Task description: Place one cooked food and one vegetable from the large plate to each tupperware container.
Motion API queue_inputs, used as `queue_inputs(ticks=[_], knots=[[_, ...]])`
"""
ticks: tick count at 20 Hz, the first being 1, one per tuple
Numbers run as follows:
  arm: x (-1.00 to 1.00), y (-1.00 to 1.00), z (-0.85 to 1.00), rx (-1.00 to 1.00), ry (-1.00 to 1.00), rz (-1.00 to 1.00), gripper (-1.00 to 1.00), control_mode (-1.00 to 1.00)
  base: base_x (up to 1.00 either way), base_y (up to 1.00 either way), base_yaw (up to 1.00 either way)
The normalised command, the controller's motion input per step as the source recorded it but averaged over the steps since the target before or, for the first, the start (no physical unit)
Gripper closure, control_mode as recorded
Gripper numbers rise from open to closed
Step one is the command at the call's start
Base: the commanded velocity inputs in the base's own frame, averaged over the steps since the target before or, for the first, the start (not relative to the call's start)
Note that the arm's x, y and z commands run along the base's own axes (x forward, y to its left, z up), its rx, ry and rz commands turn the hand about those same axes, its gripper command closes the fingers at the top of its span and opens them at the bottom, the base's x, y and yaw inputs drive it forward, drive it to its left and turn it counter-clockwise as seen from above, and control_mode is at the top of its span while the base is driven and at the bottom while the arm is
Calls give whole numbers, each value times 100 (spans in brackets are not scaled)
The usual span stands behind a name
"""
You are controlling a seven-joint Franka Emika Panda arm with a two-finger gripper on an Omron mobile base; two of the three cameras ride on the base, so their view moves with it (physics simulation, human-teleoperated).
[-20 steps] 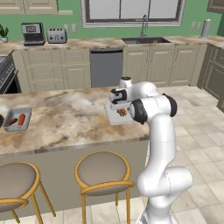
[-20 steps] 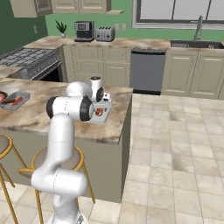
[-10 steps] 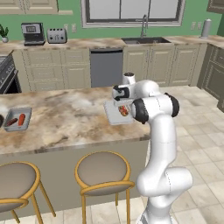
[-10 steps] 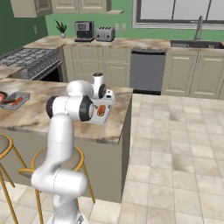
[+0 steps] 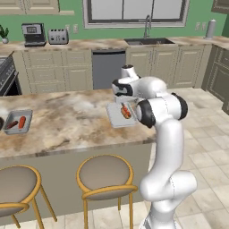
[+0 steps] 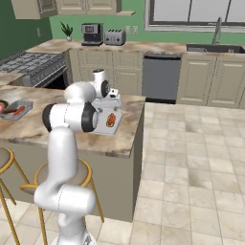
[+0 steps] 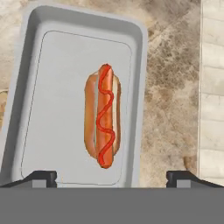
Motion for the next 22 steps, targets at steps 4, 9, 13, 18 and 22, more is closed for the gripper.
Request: queue_inputs(ticks=[4,9,13,18,22], knots=[[-100,0,62,3,2,-2,-100,-100,0,0,0],[-100,-1,48,7,0,-5,-100,-100,0,0,0],[-100,0,14,6,-2,-4,-100,-100,0,0,0],[-100,0,45,5,2,-4,-100,-100,0,0,0],[-85,-5,21,1,8,-2,-100,-100,0,0,0]])
